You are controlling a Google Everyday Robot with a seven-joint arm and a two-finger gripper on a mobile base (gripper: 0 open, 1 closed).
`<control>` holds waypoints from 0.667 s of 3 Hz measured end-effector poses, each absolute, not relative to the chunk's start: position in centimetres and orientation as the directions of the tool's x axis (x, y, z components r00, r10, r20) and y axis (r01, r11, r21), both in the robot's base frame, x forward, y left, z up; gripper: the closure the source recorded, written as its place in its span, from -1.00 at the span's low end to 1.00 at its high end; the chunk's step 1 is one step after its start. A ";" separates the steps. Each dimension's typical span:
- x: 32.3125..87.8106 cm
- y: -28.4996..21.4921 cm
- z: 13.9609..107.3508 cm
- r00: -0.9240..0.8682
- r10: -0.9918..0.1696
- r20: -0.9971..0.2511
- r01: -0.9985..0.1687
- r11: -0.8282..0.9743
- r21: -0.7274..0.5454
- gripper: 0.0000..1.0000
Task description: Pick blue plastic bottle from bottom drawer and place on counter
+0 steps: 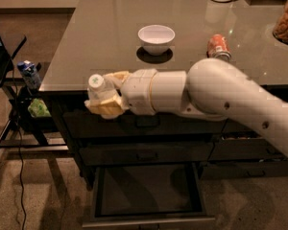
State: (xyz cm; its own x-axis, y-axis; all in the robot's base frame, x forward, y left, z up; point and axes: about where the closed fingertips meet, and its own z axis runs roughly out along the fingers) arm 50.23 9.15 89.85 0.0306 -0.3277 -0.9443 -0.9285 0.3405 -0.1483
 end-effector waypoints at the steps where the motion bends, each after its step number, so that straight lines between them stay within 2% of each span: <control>1: 50.4 9.2 93.2 0.102 -0.335 -0.937 -0.916 0.335 -0.220 1.00; 2: 50.4 9.2 93.3 0.104 -0.335 -0.937 -0.916 0.335 -0.222 1.00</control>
Offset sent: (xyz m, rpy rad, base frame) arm 0.0013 0.0003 0.0298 -0.0077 -0.0664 0.0040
